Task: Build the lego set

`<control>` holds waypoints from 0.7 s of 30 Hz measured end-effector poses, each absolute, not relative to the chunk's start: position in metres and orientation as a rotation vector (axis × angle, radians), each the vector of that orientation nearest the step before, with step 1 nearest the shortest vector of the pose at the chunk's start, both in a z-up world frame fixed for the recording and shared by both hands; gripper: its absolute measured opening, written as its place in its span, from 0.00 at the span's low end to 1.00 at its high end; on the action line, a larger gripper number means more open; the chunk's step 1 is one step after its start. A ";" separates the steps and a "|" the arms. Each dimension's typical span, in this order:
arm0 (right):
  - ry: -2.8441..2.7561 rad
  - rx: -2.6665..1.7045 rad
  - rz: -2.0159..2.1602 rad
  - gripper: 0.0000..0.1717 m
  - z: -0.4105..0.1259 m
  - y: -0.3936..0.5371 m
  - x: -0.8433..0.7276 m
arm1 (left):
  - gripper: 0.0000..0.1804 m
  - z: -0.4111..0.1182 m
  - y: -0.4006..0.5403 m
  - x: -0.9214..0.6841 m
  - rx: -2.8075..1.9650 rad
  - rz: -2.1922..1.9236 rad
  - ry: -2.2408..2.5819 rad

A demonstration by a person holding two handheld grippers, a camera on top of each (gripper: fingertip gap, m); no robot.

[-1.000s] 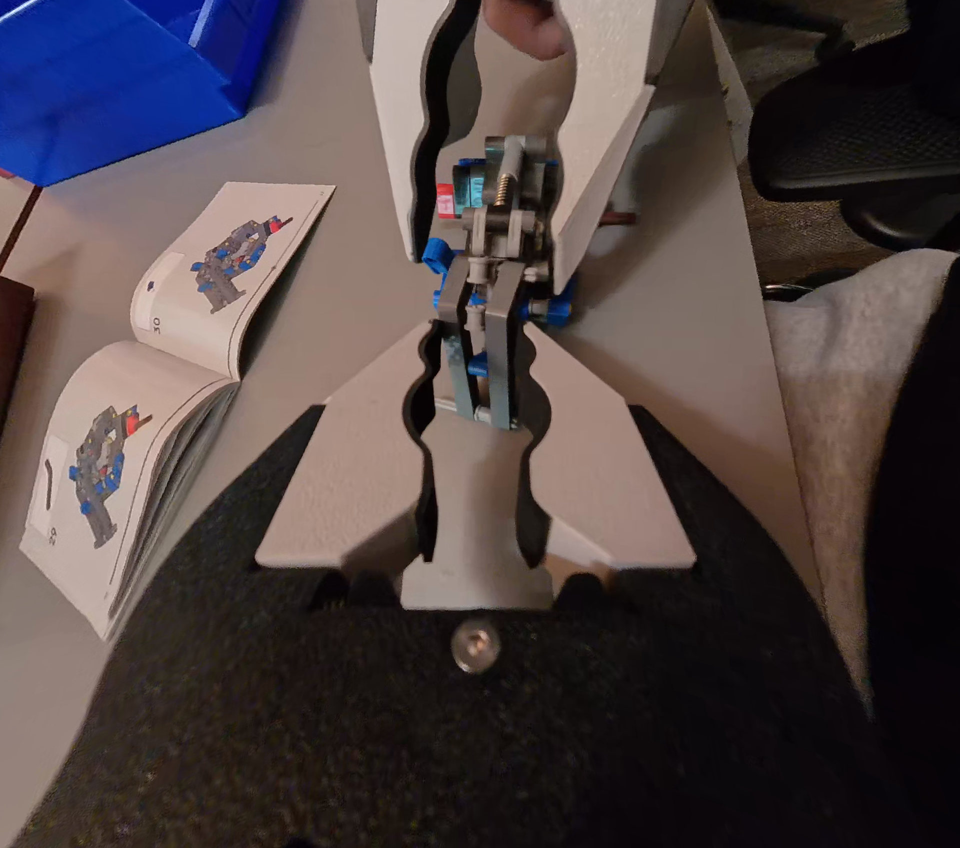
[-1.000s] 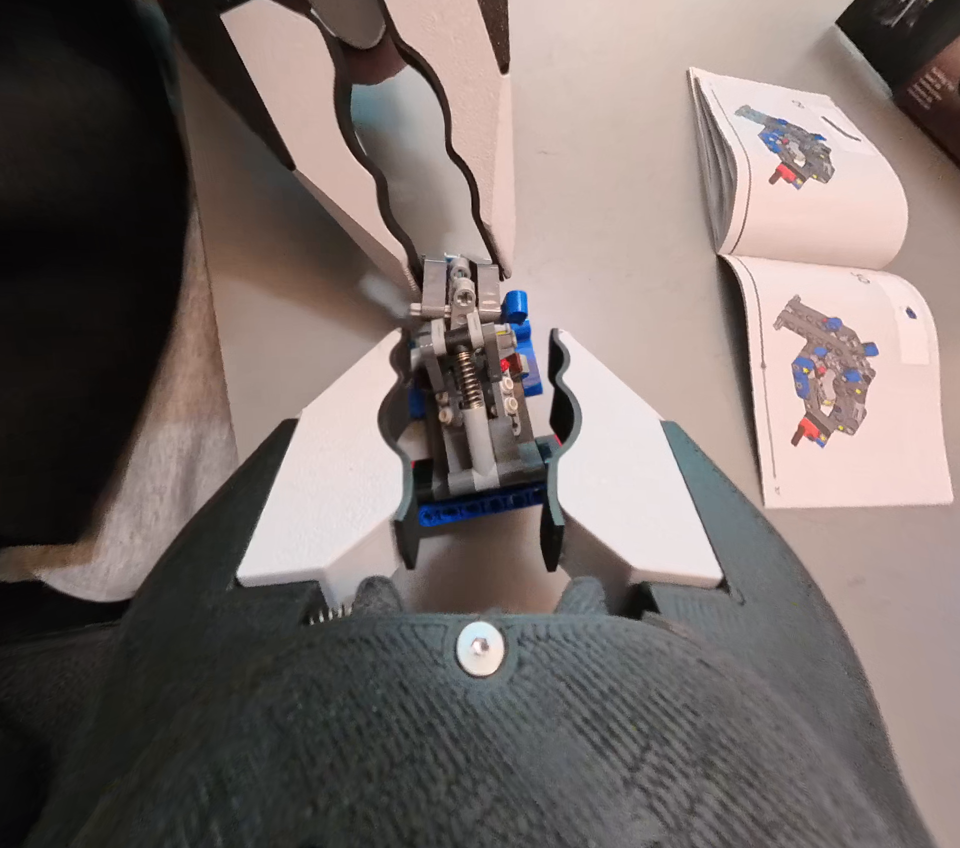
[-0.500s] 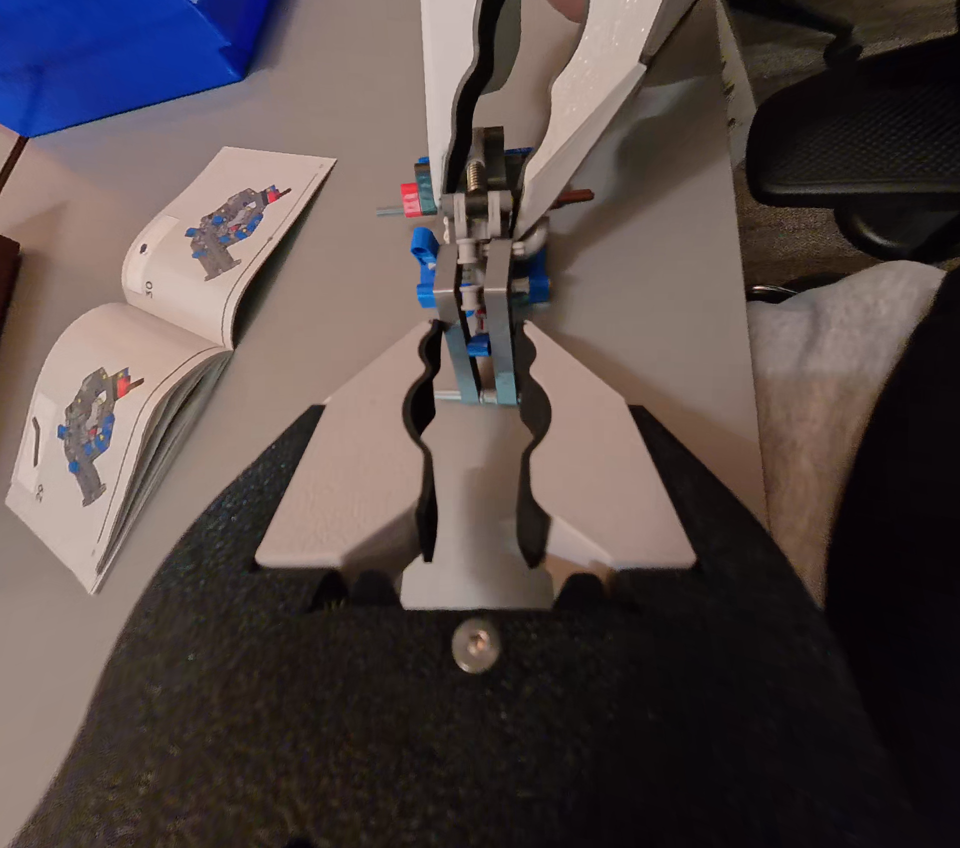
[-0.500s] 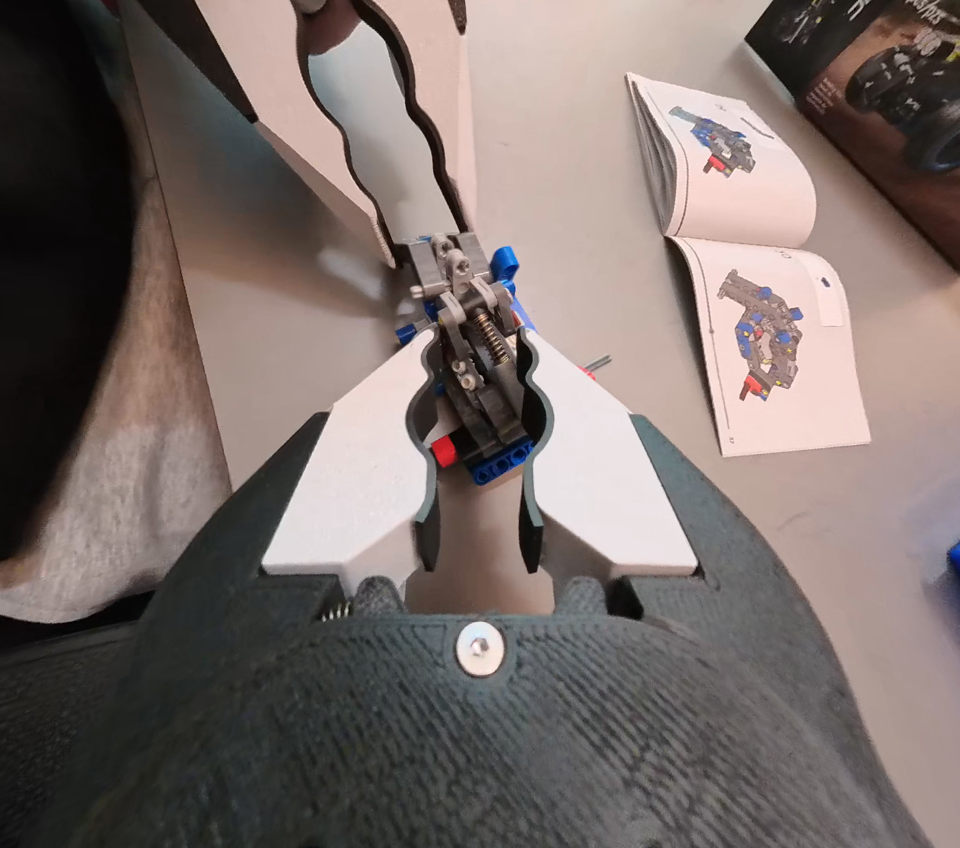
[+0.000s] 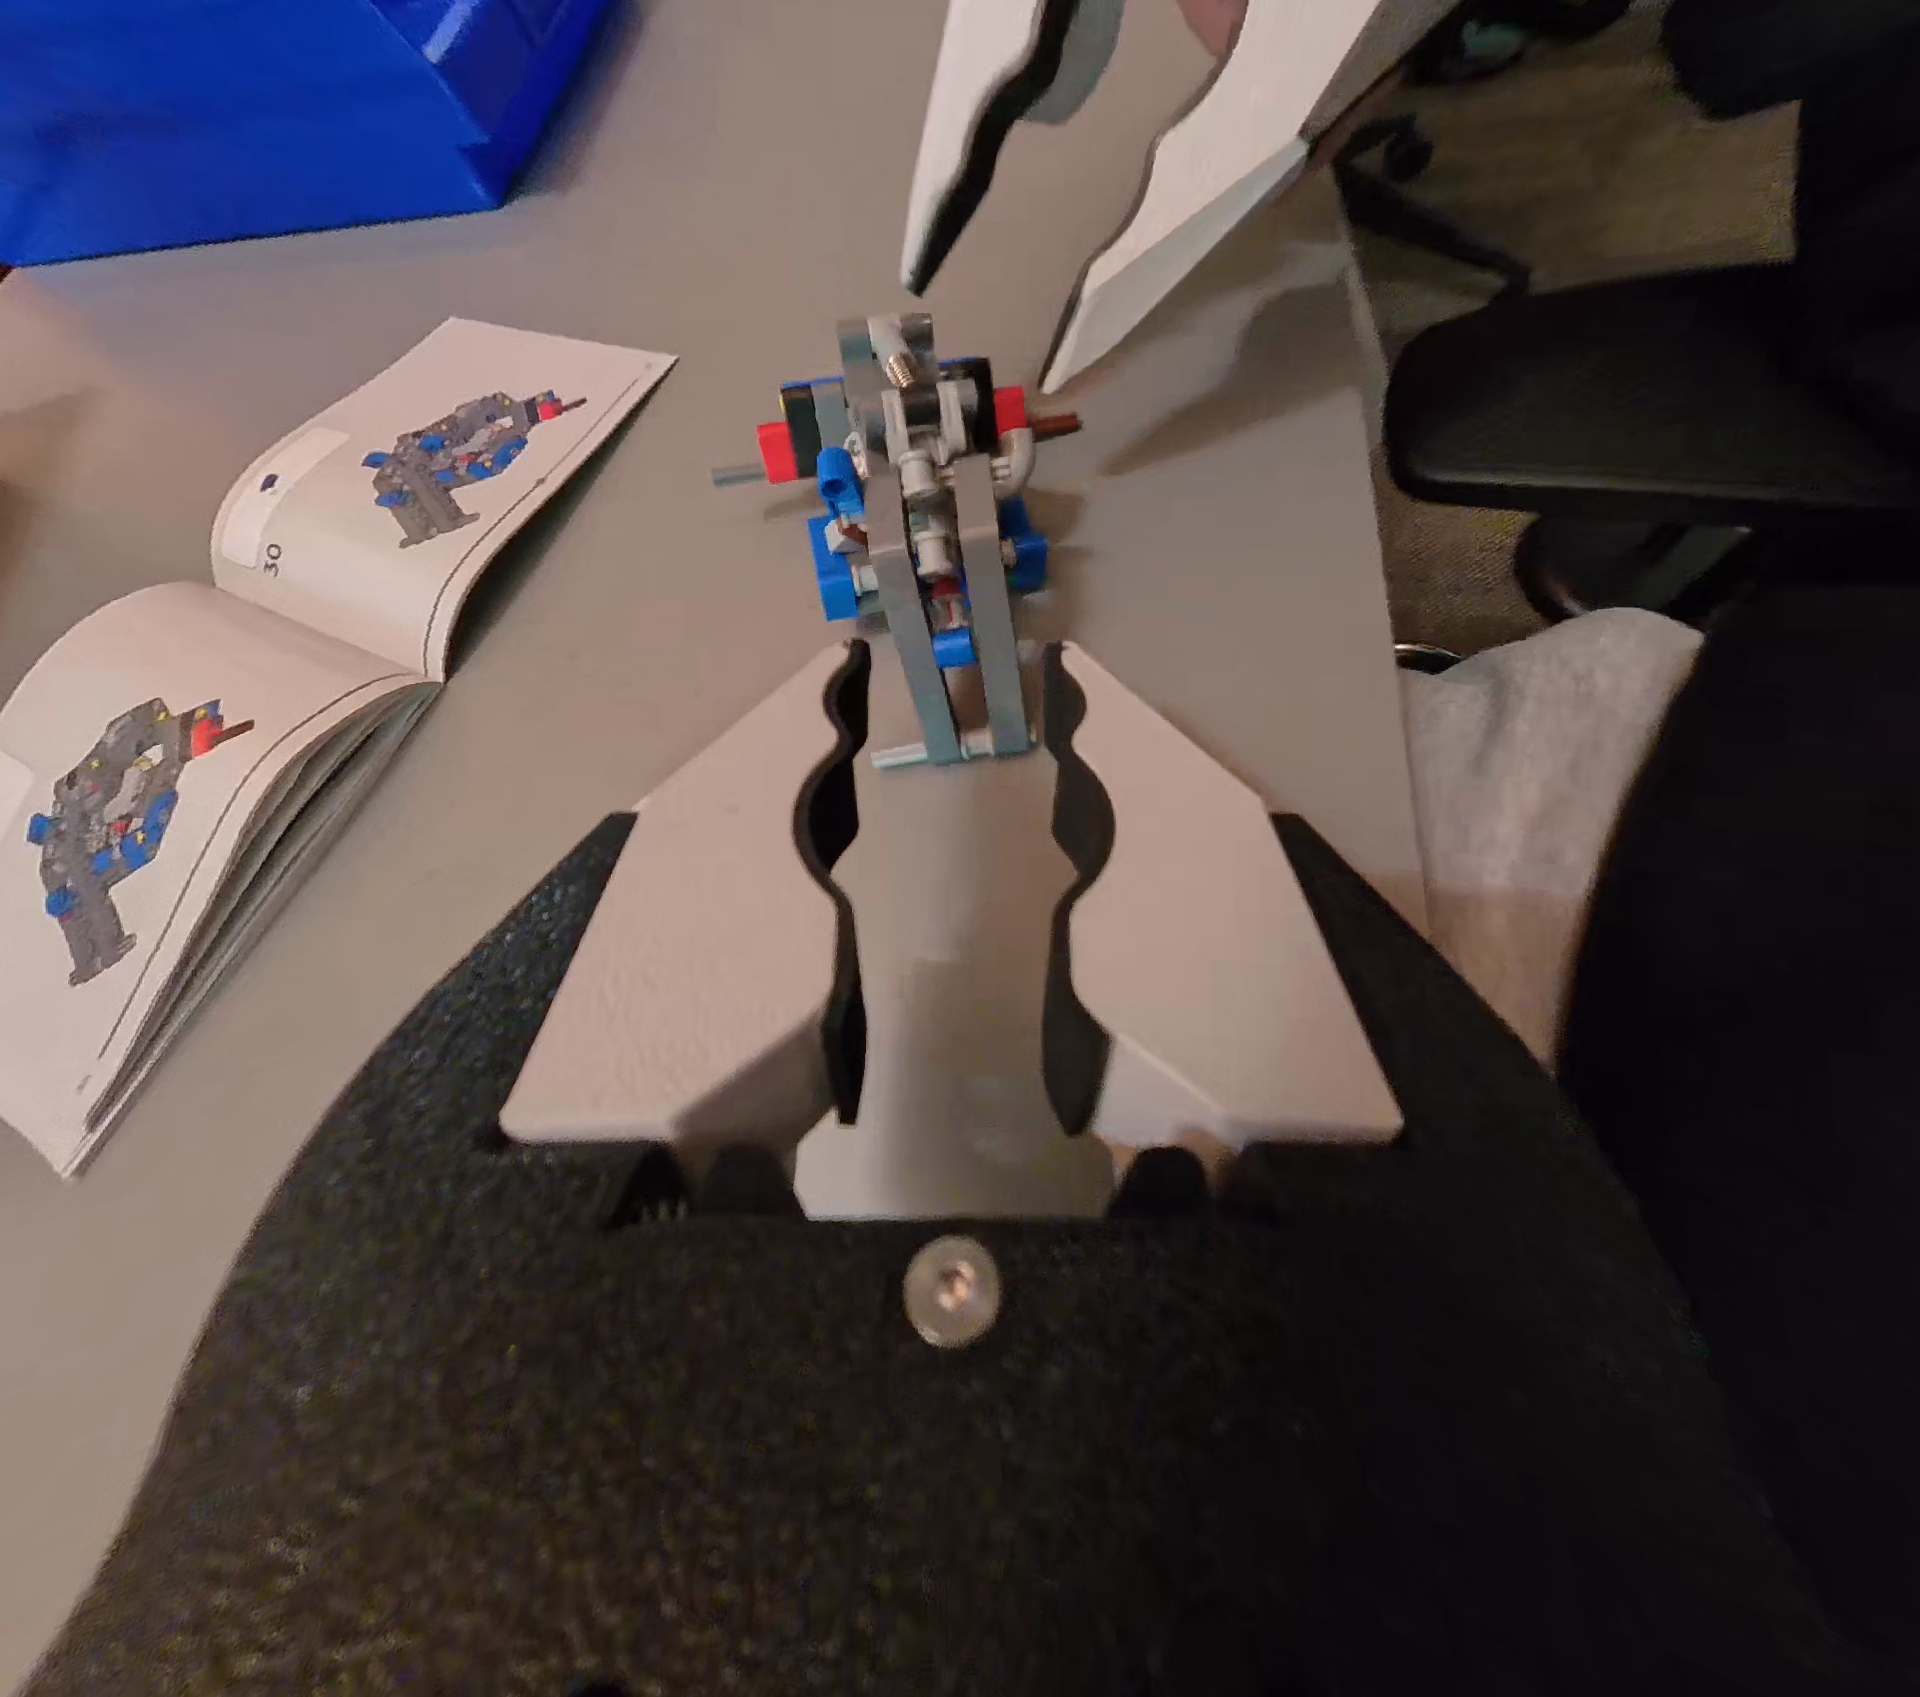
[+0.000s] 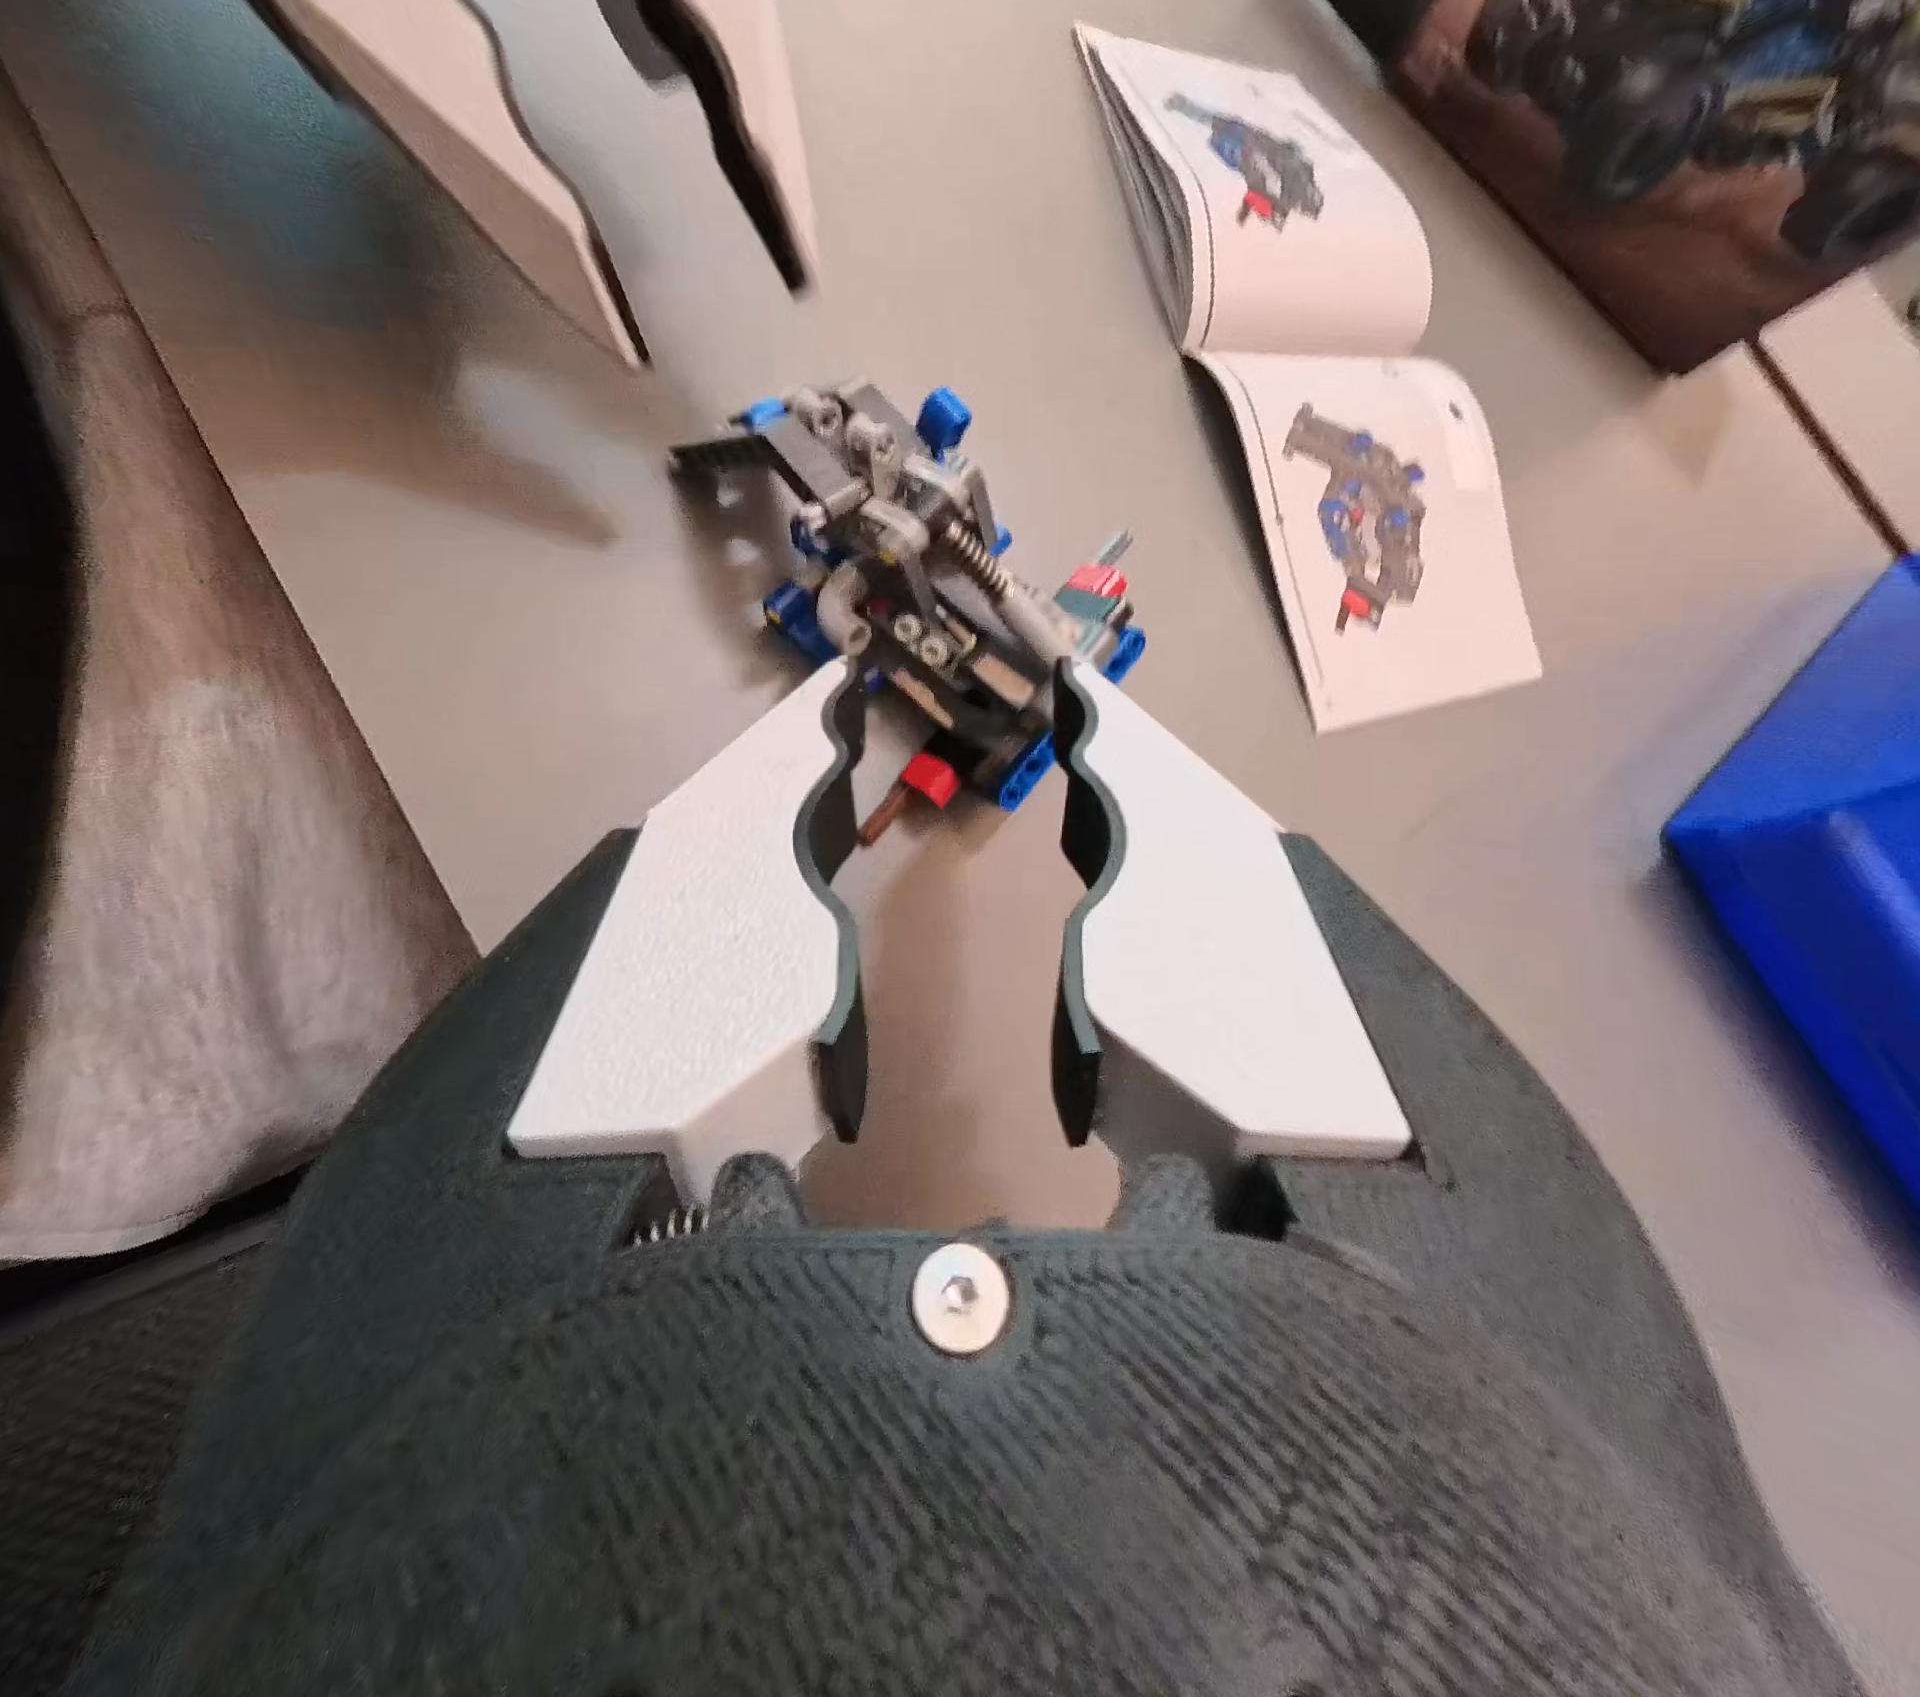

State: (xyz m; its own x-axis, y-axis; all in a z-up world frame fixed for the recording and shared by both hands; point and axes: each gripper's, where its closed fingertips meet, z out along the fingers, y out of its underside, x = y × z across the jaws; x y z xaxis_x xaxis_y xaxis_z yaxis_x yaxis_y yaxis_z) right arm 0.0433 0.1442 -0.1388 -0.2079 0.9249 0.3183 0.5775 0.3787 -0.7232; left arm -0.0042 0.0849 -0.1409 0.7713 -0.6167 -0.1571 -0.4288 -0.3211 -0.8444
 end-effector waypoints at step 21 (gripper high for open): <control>-1.739 -1.490 0.436 0.20 -0.165 0.191 0.032 | 0.13 -0.157 0.074 -0.042 -2.024 -0.314 0.797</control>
